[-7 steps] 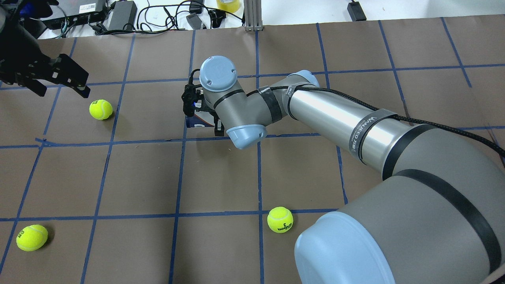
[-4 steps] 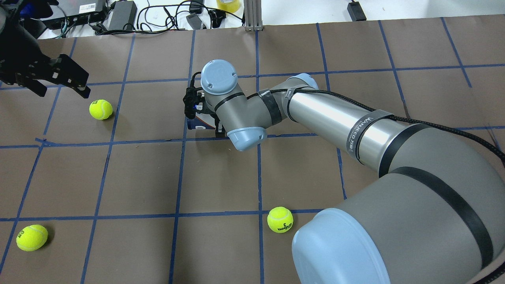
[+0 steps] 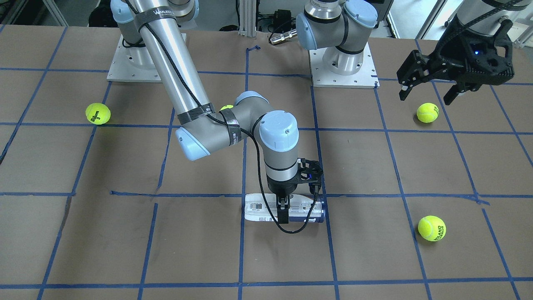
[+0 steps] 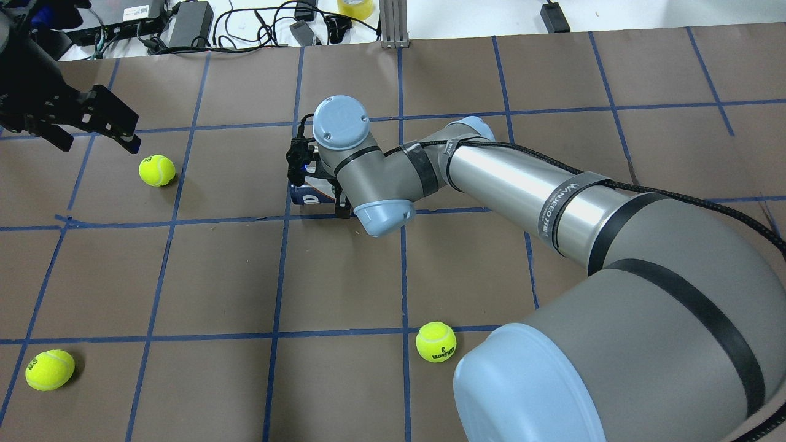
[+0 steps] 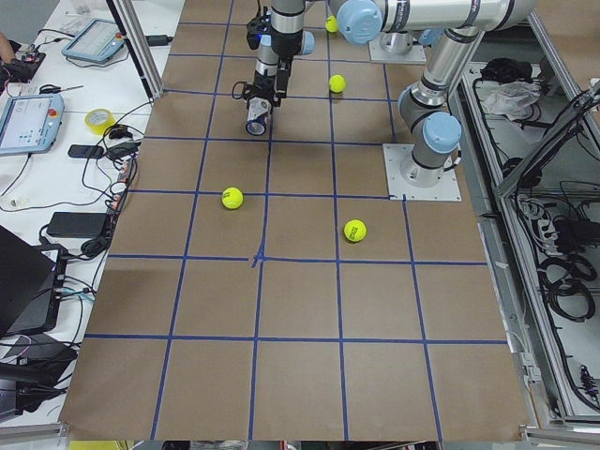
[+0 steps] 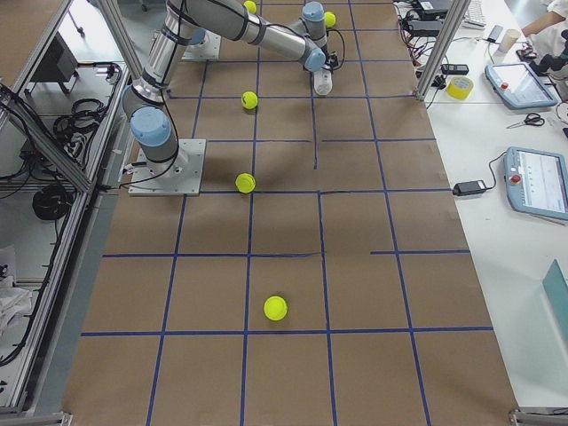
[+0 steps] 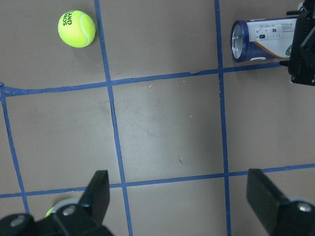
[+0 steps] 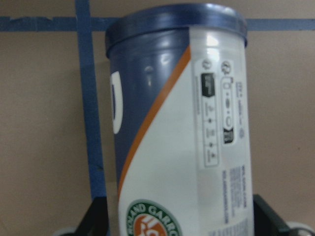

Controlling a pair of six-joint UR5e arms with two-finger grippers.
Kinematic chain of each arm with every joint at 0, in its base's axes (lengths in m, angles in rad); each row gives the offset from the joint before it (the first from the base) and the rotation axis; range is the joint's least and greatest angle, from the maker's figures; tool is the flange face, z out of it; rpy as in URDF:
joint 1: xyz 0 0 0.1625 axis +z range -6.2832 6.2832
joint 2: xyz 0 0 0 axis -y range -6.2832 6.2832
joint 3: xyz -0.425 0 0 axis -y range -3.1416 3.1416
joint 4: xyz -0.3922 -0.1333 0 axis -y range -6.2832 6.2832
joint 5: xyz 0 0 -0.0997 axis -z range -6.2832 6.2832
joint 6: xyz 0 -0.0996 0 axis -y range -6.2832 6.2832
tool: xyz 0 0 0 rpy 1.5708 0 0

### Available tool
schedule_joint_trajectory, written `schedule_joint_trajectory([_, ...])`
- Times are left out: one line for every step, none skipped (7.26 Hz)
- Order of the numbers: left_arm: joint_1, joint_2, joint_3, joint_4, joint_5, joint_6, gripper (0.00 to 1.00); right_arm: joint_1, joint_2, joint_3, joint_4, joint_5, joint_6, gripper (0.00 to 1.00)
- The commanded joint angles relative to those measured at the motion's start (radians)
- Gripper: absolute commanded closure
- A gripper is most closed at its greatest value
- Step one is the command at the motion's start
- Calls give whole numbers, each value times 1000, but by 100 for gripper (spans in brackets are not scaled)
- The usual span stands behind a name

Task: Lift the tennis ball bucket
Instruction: 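Lay the can on its side and open the right gripper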

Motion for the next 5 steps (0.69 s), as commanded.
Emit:
schedule_joint_trajectory([0, 0, 0, 0, -1, 0, 0, -21, -39, -9, 36, 3, 21, 0])
schedule_joint_trajectory([0, 0, 0, 0, -1, 0, 0, -35, -98, -9, 159, 3, 40, 0])
schedule_joint_trajectory([0, 0, 0, 0, -1, 0, 0, -66, -173, -10, 300, 3, 60, 0])
schedule_joint_trajectory([-2, 0, 0, 0, -1, 0, 0, -125, -244, -10, 387, 13, 62, 0])
schedule_joint_trajectory([-2, 2, -6, 0, -4, 0, 0, -206, -310, -13, 455, 32, 61, 0])
